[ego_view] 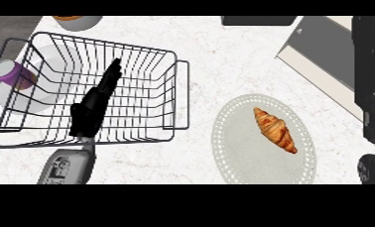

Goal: Pick the bell pepper from the placemat and place it in the tiered shelf

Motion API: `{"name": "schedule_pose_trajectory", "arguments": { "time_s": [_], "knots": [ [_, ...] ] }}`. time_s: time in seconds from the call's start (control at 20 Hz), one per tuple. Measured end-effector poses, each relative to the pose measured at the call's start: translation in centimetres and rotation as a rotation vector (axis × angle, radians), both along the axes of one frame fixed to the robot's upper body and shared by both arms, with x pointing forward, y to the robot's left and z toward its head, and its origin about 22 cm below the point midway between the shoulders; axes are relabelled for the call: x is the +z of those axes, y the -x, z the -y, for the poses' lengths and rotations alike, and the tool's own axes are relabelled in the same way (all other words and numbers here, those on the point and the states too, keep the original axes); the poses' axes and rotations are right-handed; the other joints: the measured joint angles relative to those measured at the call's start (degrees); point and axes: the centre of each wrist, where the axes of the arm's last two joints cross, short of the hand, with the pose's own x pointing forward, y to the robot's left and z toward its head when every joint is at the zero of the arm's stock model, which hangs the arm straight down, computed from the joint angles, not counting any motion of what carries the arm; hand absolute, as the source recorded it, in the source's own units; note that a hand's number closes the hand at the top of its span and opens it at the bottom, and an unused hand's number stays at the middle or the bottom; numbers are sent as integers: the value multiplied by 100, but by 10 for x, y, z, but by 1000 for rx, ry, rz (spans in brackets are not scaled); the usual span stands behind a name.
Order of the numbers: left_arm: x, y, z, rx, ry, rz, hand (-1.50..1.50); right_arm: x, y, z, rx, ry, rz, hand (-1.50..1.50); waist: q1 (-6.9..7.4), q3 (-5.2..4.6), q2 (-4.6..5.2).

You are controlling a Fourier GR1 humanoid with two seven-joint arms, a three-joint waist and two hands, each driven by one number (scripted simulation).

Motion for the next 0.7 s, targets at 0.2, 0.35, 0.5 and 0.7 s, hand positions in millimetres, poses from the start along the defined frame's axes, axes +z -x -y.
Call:
{"name": "schedule_pose_trajectory", "arguments": {
  "time_s": [0.2, 0.35, 0.5, 0.7],
  "knots": [
    [-1, 1, -1, -1, 7, -1, 0, -15, 2, 22, 26, -21, 67, 150, -4, -1, -1],
    [-2, 3, -1, 3, 11, -2, 0, -21, 3, 30, 36, -29, 88, 150, -9, -2, -7],
    [0, 2, -2, 3, 7, -9, 0, -22, 5, 40, 43, -33, 105, 150, -16, -6, -9],
    [-4, 2, -1, 3, 5, -14, 0, -33, 10, 59, -119, -40, 26, -150, -44, -15, -7]
  ]
}}
